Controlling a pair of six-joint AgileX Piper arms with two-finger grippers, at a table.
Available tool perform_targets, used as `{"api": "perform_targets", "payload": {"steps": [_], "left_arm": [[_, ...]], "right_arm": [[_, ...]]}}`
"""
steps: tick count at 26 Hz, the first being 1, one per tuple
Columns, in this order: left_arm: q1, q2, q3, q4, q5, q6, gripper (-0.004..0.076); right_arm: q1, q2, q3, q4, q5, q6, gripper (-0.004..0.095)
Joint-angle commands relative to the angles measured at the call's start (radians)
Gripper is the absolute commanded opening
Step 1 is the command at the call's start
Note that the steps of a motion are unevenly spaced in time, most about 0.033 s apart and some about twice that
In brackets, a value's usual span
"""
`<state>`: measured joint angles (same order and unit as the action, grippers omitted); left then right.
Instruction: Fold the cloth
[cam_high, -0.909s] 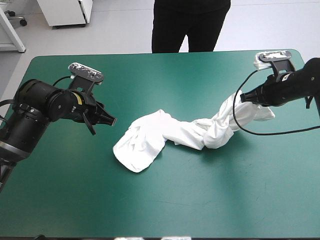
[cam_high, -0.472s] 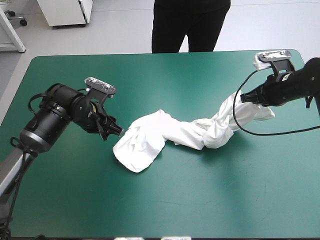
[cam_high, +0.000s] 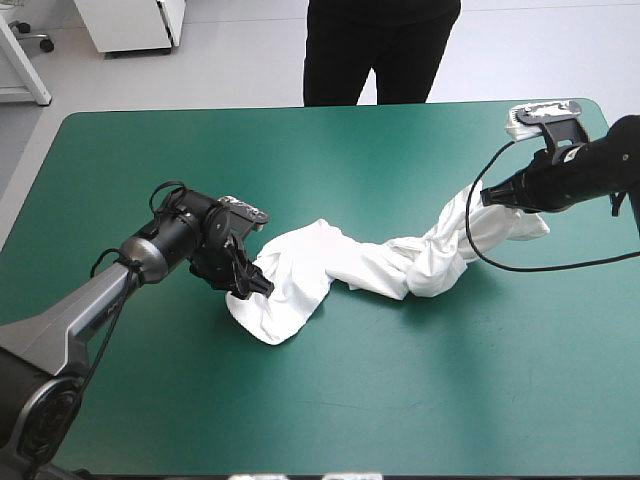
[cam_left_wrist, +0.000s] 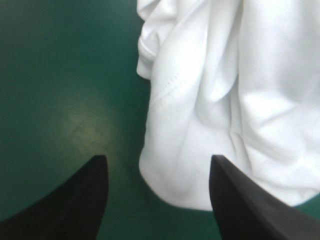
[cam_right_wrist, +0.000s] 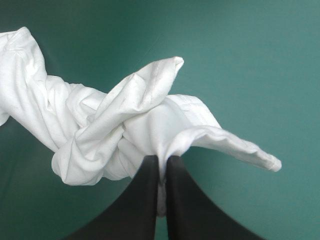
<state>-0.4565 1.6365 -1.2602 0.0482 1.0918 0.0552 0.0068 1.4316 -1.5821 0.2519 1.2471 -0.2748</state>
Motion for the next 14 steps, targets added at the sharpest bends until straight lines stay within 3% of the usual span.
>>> {"api": "perform_targets", "payload": {"steps": [1, 12, 14], "left_arm": [[-0.001, 0.009, -0.024, -0.018, -0.035, 0.017, 0.0435], [-0.001, 0.122, -0.024, -0.065, -0.044, 0.037, 0.0434], [-0.001, 0.124, -0.024, -0.071, -0.042, 0.037, 0.0370]], "right_arm": [[-0.005, -0.037, -0.033, 0.018, -0.036, -0.011, -0.0017], [-0.005, -0.037, -0.033, 0.018, -0.030, -0.015, -0.0017], [-0.005, -0.037, -0.033, 0.018, -0.030, -0.018, -0.0017]]}}
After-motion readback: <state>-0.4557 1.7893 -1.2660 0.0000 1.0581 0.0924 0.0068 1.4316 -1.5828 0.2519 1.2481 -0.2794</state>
